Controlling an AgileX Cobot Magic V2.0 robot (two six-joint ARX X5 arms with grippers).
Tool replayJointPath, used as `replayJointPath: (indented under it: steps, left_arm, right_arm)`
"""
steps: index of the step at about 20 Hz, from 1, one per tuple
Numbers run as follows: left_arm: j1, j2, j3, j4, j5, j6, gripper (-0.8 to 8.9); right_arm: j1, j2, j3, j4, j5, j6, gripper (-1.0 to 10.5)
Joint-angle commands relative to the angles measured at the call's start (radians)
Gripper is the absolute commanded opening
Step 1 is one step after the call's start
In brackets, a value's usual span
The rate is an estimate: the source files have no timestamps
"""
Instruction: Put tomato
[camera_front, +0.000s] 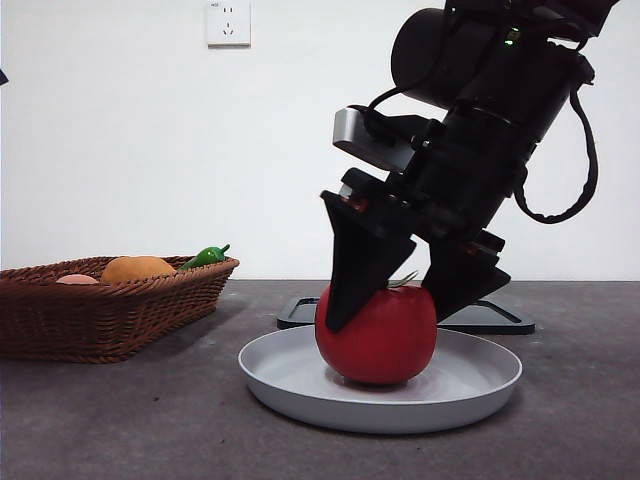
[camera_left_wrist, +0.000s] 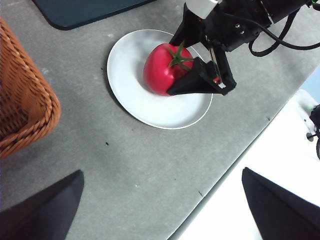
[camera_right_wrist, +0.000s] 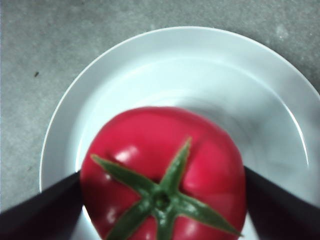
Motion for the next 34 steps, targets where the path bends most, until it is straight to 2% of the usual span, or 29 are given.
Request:
replayJointPath:
  steps: [1, 3, 8, 10, 14, 18, 25, 34]
  left_arm:
    - [-0.004, 0.006, 0.022, 0.011, 0.005, 0.008, 4.96]
    - [-0.004, 0.006, 0.022, 0.01, 0.005, 0.008, 4.96]
    - [-0.004, 0.006, 0.022, 0.01, 0.005, 0.008, 4.96]
    - [-0.004, 0.006, 0.022, 0.01, 0.005, 0.008, 4.96]
    - [-0.004, 0.006, 0.022, 0.011, 0.005, 0.008, 4.96]
    - [-0.004, 0.006, 0.022, 0.011, 0.005, 0.008, 4.96]
    - [-0.004, 0.006, 0.022, 0.01, 0.005, 0.007, 4.96]
    - [-0.004, 0.006, 0.022, 0.01, 0.005, 0.005, 4.96]
  right_arm:
    - [0.011, 0.018, 0.019, 0.007, 0.004, 0.002, 2.3]
    - [0.011, 0.017, 0.019, 0.006, -0.003, 0.002, 1.6]
    - [0.01, -0.043, 0.058, -0.004, -0.002, 0.002, 1.4]
    - [0.005, -0.08, 0.114, -0.007, 0.026, 0.0, 1.0]
    - [-0.043, -0.074, 0.266, -0.019, 0.101, -0.005, 0.9]
    - [-0.121, 0.007, 0.385, -0.016, 0.102, -0.015, 1.0]
    - [-0.244, 0.313, 0.56, 0.008, 0.102, -0.058, 1.0]
    - [-0.277, 0.483, 0.585, 0.103, 0.102, -0.058, 1.0]
